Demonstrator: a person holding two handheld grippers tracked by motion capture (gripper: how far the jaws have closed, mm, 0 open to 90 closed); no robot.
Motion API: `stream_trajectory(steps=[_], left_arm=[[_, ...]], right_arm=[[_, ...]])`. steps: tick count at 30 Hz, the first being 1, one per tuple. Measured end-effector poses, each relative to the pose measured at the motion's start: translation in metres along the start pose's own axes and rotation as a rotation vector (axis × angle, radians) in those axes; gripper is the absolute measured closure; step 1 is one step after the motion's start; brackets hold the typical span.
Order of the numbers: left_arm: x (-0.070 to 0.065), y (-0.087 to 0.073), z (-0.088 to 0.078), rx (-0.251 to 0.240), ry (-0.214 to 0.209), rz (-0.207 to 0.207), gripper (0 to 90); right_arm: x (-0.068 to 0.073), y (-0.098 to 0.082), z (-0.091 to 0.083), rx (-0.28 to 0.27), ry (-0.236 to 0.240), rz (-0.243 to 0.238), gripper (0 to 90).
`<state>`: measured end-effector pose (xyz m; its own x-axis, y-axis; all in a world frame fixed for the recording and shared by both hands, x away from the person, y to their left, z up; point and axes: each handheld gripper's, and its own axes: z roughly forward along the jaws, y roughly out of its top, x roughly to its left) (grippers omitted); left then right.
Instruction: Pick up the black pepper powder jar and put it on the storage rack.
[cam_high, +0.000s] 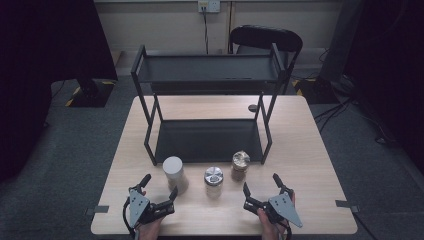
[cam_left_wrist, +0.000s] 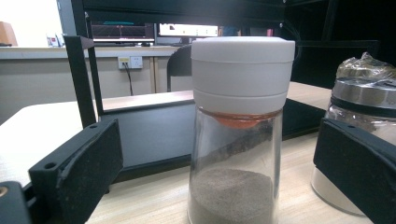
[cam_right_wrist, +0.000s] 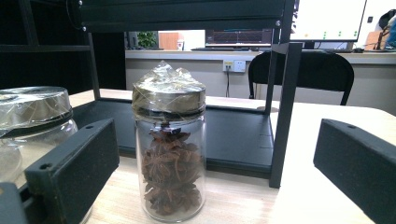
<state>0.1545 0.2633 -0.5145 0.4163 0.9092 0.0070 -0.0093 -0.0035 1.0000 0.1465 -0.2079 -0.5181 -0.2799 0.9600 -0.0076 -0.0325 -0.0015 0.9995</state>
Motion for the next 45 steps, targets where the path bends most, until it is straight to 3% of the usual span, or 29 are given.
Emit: stream_trajectory(steps=[25, 45], left_arm=[[0.002, 0.005, 0.003, 0.030, -0.007, -0.001, 0.0], [0.003, 0.019, 0.009, 0.044, -0.043, -0.017, 0.0]], right_arm=[[0.001, 0.000, 0.000, 0.000, -0.004, 0.000, 0.0], [0.001, 0.000, 0.000, 0.000, -0.004, 0.000, 0.0]])
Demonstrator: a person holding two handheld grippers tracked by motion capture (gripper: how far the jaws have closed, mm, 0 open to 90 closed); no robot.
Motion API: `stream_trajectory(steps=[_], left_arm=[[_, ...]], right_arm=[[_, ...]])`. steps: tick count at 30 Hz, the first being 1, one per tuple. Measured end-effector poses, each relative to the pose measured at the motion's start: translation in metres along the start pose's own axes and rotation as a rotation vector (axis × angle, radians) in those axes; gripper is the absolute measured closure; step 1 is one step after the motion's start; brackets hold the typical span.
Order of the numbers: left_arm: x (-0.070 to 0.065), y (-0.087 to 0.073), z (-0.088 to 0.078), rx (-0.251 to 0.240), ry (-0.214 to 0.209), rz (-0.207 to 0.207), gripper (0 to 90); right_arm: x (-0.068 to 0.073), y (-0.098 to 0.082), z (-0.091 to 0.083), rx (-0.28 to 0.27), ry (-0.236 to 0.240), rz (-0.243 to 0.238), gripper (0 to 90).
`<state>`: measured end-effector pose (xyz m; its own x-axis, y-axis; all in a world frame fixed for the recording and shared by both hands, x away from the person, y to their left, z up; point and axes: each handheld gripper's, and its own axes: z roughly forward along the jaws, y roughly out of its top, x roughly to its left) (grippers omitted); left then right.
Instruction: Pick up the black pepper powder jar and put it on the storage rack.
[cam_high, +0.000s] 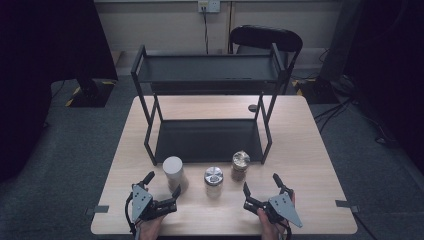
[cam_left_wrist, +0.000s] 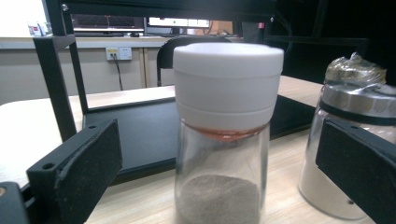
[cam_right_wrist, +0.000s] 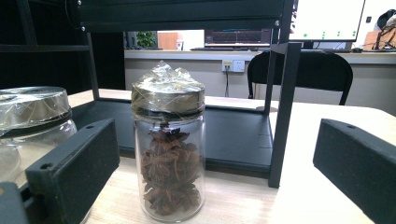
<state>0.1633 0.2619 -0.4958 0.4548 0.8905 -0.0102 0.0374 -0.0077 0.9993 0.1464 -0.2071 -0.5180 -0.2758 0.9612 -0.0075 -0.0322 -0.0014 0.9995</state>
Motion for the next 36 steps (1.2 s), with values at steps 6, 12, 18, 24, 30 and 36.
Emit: stream_trajectory(steps=[6, 12, 18, 24, 30, 36], left_arm=[[0.001, 0.005, 0.000, 0.006, -0.005, -0.015, 0.0], [0.002, 0.008, 0.000, -0.004, -0.016, -0.010, 0.0], [0.002, 0.010, 0.001, -0.011, -0.026, -0.010, 0.0], [0.002, 0.013, 0.001, -0.004, -0.024, -0.011, 0.0], [0.003, 0.017, 0.003, 0.002, -0.024, -0.010, 0.0], [0.003, 0.023, 0.008, 0.007, -0.026, -0.009, 0.0]], right_arm=[[0.000, 0.000, 0.000, 0.000, 0.000, 0.000, 0.0], [0.000, 0.000, 0.000, 0.000, 0.000, 0.000, 0.0], [0.000, 0.000, 0.000, 0.000, 0.000, 0.000, 0.0], [0.000, 0.000, 0.000, 0.000, 0.000, 0.000, 0.0], [0.000, 0.000, 0.000, 0.000, 0.000, 0.000, 0.0], [0.000, 0.000, 0.000, 0.000, 0.000, 0.000, 0.0]])
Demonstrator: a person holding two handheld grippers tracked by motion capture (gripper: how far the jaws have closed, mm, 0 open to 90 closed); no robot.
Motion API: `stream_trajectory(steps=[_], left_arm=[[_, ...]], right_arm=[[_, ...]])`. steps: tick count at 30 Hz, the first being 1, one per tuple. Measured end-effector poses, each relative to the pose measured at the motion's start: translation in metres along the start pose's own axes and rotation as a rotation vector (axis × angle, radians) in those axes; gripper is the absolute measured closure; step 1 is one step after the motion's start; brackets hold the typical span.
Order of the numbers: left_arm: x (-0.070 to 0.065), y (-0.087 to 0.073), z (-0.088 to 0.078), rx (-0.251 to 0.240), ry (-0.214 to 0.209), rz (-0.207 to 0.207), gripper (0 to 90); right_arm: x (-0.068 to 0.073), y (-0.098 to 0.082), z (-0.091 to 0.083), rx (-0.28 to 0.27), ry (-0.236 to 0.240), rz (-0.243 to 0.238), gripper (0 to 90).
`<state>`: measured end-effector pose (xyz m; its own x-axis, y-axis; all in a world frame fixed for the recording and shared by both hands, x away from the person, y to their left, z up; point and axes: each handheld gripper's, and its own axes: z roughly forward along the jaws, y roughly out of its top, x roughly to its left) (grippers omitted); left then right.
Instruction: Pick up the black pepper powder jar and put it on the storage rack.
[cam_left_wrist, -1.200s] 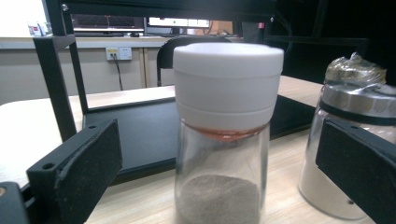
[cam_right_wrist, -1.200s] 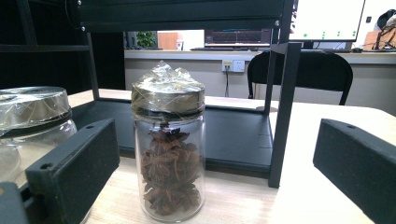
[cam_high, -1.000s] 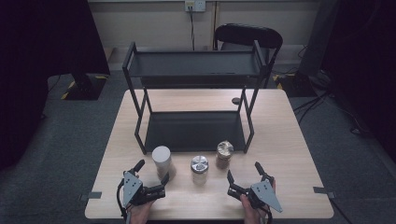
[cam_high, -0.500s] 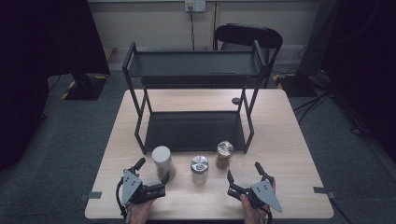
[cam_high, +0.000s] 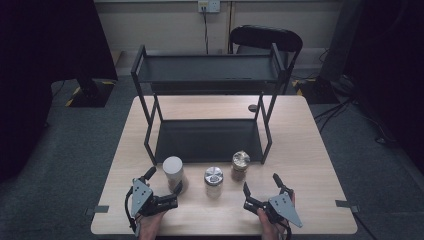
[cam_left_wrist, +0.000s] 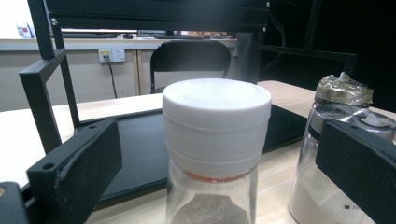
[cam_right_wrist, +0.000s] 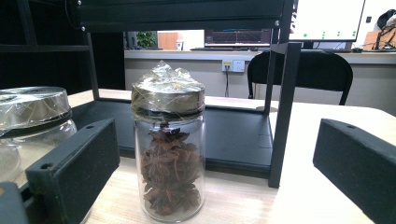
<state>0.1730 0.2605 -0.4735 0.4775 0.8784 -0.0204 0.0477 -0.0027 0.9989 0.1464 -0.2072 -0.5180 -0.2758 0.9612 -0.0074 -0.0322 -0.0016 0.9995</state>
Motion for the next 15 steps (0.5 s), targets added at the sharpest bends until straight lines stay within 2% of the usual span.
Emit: stream_trajectory(steps=[15], left_arm=[[0.002, 0.012, 0.011, 0.001, -0.021, 0.022, 3.1]], right_arm=[[0.000, 0.000, 0.000, 0.000, 0.000, 0.000, 0.0]])
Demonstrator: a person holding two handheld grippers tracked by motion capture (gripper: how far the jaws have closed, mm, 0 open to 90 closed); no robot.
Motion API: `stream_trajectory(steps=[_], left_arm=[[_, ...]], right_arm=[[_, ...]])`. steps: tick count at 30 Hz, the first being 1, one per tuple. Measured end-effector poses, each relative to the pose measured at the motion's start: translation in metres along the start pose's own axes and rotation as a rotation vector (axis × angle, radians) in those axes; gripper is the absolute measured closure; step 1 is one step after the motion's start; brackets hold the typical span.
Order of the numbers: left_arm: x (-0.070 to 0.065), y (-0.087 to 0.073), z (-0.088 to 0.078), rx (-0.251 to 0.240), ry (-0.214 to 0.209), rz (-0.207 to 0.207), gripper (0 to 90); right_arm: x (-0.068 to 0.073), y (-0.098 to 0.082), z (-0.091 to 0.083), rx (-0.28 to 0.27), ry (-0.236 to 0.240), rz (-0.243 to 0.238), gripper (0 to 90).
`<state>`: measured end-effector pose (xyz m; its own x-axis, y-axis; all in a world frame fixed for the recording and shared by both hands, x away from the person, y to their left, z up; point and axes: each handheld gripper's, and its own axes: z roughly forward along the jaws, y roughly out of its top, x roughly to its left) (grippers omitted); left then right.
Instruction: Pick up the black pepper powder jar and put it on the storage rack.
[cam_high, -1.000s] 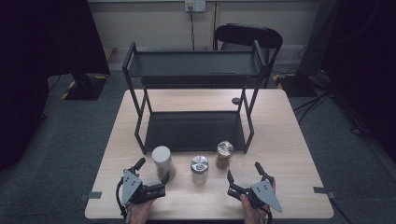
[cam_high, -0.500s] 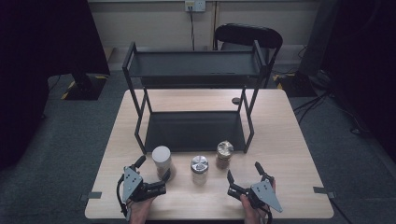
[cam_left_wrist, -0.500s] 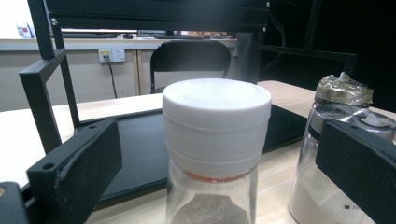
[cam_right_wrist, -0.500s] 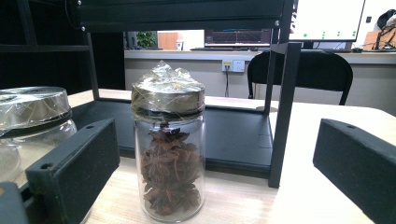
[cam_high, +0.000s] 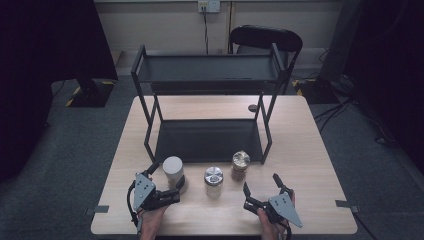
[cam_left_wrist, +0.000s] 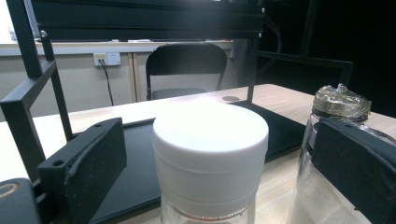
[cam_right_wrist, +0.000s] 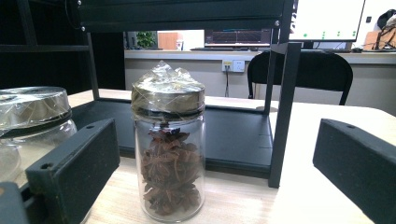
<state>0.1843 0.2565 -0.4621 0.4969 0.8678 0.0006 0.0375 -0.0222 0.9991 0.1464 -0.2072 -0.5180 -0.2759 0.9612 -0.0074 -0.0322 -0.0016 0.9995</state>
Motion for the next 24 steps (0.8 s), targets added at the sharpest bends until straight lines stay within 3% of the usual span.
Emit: stream_trajectory(steps=[16, 24], left_arm=[[0.005, 0.000, 0.014, 0.044, -0.021, 0.006, 10.2], [0.010, -0.003, 0.018, 0.065, -0.028, -0.027, 14.4]], right_arm=[[0.000, 0.000, 0.000, 0.000, 0.000, 0.000, 0.0], [0.000, 0.000, 0.000, 0.000, 0.000, 0.000, 0.0]])
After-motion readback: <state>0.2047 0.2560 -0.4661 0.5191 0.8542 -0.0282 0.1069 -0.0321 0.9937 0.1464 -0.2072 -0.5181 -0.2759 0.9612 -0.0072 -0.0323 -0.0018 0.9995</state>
